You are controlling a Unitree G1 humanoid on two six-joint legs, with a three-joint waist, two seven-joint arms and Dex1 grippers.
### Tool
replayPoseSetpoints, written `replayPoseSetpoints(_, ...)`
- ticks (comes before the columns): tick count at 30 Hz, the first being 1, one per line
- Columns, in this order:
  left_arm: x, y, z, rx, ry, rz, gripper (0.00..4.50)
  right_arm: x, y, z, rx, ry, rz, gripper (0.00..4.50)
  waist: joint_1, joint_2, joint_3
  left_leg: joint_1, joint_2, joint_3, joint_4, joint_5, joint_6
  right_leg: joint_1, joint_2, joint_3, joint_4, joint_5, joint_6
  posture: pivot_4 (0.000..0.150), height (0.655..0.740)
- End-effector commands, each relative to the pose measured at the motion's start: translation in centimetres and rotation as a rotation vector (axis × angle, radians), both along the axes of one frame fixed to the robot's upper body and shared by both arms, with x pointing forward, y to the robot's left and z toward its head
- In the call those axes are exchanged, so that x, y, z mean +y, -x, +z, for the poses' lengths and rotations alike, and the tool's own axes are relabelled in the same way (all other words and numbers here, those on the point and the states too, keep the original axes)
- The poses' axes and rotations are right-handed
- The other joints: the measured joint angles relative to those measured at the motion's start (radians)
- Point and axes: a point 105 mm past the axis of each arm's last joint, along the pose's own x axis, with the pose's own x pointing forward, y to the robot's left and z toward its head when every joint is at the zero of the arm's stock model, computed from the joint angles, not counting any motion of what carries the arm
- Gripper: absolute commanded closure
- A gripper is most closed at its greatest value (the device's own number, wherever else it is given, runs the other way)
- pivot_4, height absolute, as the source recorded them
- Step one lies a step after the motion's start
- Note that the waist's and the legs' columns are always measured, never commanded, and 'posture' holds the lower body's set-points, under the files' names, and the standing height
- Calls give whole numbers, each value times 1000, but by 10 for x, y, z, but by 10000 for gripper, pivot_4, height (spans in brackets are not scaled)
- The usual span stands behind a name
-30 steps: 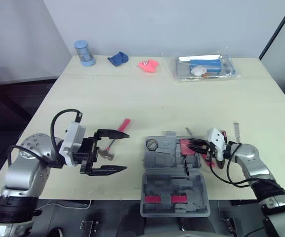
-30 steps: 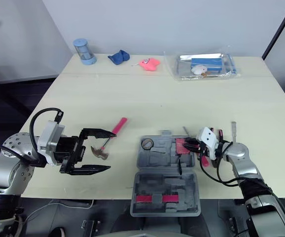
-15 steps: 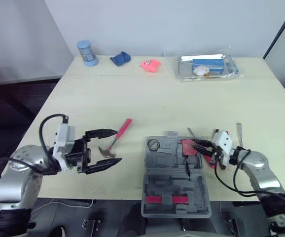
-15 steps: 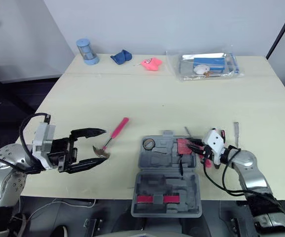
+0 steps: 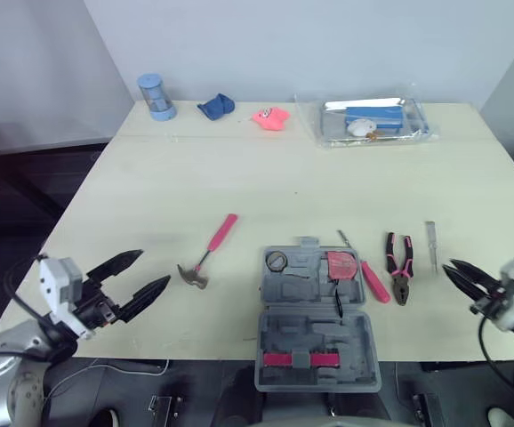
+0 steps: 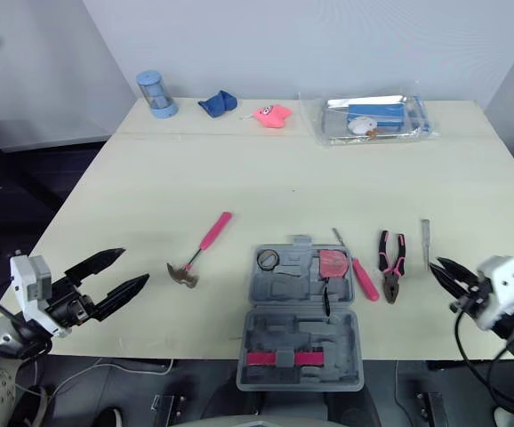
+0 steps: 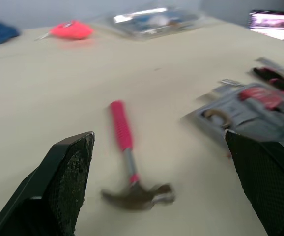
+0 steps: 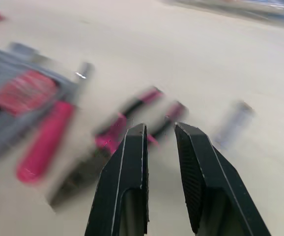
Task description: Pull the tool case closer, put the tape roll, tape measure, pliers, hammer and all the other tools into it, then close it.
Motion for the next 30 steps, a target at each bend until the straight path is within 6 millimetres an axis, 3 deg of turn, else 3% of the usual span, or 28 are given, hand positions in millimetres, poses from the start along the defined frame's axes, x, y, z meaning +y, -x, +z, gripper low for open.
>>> replayPoseSetpoints(1,17,9,-6,-3,-27,82,0,-21,9,7,-48,-13,-79,35556,-1,0,0,0,0,0,0,0,0,0,0,0,0,0,0,1500,7400)
replayPoseSetpoints(5,38,23,-26,55,-28,206,0,-48,38,-17,24,-31,-203,24025,1,0,0,0,0,1,0,0,0,0,0,1,0,0,0,1500,7400)
replayPoseSetpoints(9,44,33,-38,87,-32,250,0,-60,54,-28,43,-62,-270,2503,1,-1,-1,0,0,1,-1,0,0,0,0,1,-2,0,0,1500,7400)
replayPoseSetpoints(10,45,35,-40,91,-31,258,0,-64,58,-31,50,-70,-292,1040,1,-1,-1,0,0,2,-1,0,0,0,0,2,-1,0,0,1500,7400)
replayPoseSetpoints(15,46,37,-43,96,-32,271,0,-70,68,-40,73,-64,-318,1040,-1,-1,-2,1,0,4,-1,0,0,0,0,4,-1,-1,0,1500,7400)
replayPoseSetpoints(20,44,30,-41,85,-39,257,0,-64,57,-30,35,-54,-293,1040,0,-1,-2,2,0,6,-1,0,0,0,0,6,-1,0,0,1500,7400)
replayPoseSetpoints(23,40,21,-37,70,-44,237,0,-50,44,-14,-11,-62,-228,1040,0,-1,-2,2,0,6,-1,0,0,0,0,6,-1,0,0,1500,7400)
replayPoseSetpoints(30,13,0,-22,31,-38,125,0,3,15,24,-89,-87,0,1040,1,-1,-2,2,0,5,-1,0,0,0,0,6,-1,0,1,1500,7400)
